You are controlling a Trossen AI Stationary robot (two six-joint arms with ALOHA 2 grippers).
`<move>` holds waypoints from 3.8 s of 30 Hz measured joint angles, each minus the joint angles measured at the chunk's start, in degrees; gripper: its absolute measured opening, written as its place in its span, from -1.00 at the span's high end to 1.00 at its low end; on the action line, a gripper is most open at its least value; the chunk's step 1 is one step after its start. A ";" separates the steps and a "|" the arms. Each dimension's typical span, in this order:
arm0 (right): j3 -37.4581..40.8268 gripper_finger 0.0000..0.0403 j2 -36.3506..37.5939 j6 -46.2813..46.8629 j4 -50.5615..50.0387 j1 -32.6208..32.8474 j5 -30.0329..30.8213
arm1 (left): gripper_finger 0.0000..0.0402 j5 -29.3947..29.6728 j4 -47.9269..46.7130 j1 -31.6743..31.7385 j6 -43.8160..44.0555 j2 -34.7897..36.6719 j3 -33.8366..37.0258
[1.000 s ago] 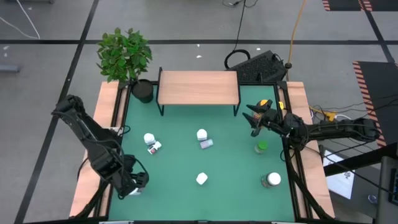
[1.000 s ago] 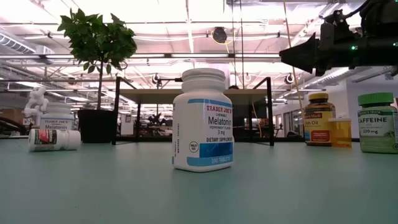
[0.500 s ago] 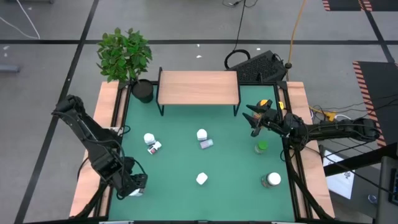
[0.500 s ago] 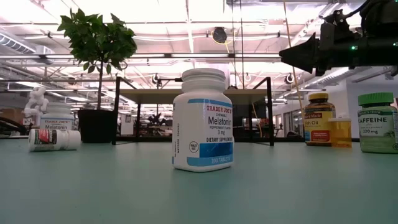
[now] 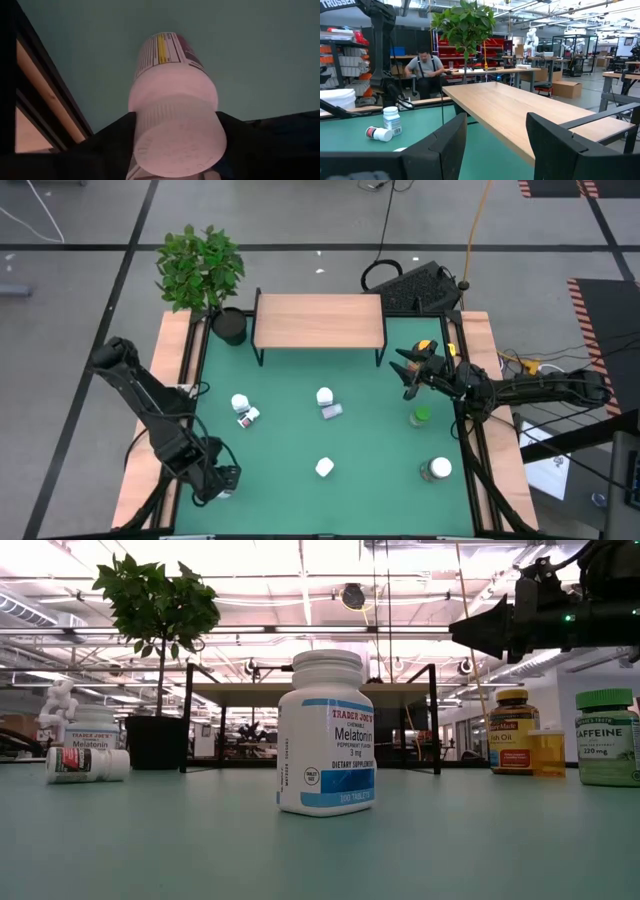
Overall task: Pick and place medicine bottles onto shelf by color
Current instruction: Put the violet pill bottle on the shelf
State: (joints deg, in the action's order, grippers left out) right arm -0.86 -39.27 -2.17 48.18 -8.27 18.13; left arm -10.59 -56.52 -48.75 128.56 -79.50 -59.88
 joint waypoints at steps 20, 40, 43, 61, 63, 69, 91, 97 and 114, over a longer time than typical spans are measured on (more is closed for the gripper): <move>-1.31 -0.01 -2.84 9.59 6.63 0.84 -21.29 | -0.18 7.68 -2.17 19.83 -42.75 2.27 -1.30; -24.22 -0.51 -26.65 11.67 -5.66 5.03 -33.57 | -0.19 9.81 18.24 36.35 -87.04 2.27 -1.40; -30.07 -0.55 -30.00 10.25 -13.49 5.03 -37.90 | -0.19 12.47 21.62 36.89 -98.40 2.27 -1.40; -43.69 -0.56 -47.30 8.37 -18.35 5.27 -46.27 | -0.22 20.06 35.38 37.39 -127.74 1.77 -1.40; -44.64 -0.56 -48.74 8.50 -18.63 5.29 -46.29 | -0.22 20.13 36.09 37.43 -128.52 1.60 -1.40; -47.60 -0.56 -52.31 9.35 -20.20 5.29 -44.98 | -0.21 21.34 37.65 37.92 -129.64 0.02 -1.38; -48.65 -0.56 -54.46 -3.66 -16.26 6.94 -33.88 | -0.20 23.72 47.79 39.98 -136.21 -1.64 -1.40; -48.63 -0.56 -54.44 -7.38 -12.54 8.09 -28.23 | -0.22 23.99 52.12 40.10 -138.57 -1.55 -1.40; -48.63 -0.72 -54.43 -7.35 -9.63 8.20 -20.36 | -0.18 24.66 53.91 40.41 -139.83 -1.55 -1.40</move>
State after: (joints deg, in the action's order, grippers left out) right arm -49.50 -93.71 -9.53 38.55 -0.08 -2.23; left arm 14.07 -2.61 -8.34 -11.27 -81.06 -61.28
